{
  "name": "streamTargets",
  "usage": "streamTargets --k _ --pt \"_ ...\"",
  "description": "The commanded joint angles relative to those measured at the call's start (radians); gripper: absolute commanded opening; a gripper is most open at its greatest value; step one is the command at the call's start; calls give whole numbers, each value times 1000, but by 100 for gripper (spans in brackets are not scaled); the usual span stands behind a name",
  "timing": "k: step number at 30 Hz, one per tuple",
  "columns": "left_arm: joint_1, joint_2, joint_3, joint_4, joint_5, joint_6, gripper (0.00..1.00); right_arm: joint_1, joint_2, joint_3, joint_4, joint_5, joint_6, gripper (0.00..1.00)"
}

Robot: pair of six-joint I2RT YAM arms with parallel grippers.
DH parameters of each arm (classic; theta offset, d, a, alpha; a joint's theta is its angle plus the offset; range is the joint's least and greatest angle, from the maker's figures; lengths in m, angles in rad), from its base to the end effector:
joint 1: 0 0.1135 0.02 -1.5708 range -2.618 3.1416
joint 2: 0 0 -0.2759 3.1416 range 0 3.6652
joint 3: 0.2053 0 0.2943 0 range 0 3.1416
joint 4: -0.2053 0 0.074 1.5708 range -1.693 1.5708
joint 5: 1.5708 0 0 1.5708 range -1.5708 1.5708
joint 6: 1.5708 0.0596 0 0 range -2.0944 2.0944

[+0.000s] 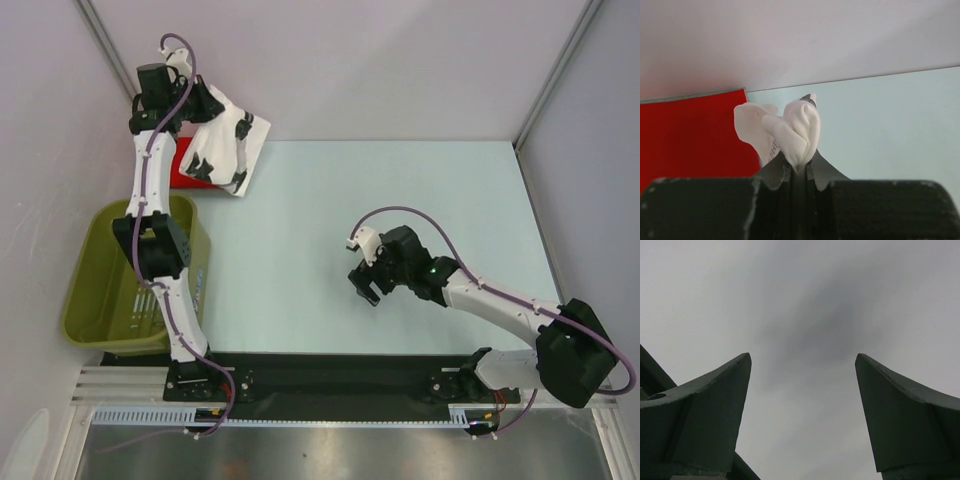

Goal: Fold and stack the t-shirts
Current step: Neatly place the folded tshirt to the corner

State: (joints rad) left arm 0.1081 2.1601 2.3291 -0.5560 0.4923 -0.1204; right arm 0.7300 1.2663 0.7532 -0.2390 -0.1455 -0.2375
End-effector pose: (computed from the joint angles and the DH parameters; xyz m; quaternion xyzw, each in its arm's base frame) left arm 0.5642 0.0329 0.4027 0.0433 0.8151 -0.2055 0.5399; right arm 0.2289 0.2164 0.1967 -0.4512 0.7965 0.1614 0.3687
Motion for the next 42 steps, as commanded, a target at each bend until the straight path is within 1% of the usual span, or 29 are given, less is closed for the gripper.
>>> streamTargets --k 1,8,14,27,33,39,42 --pt "13 21 79 47 -8 30 0 5 11 52 33 -17 -6 89" --pt "38 63 113 57 -6 41 0 3 39 64 23 -17 -8 89" --pt "51 83 115 65 -41 62 0 5 76 86 26 -25 -8 89" --pt "96 161 131 165 -69 53 0 5 151 136 9 -37 -5 89" --pt "120 201 133 238 -74 5 0 6 183 164 0 -43 7 89" --pt "133 250 125 356 -74 -65 0 9 214 179 -9 -46 15 89" --pt "133 274 125 399 -100 -93 0 11 235 204 -23 -48 12 89"
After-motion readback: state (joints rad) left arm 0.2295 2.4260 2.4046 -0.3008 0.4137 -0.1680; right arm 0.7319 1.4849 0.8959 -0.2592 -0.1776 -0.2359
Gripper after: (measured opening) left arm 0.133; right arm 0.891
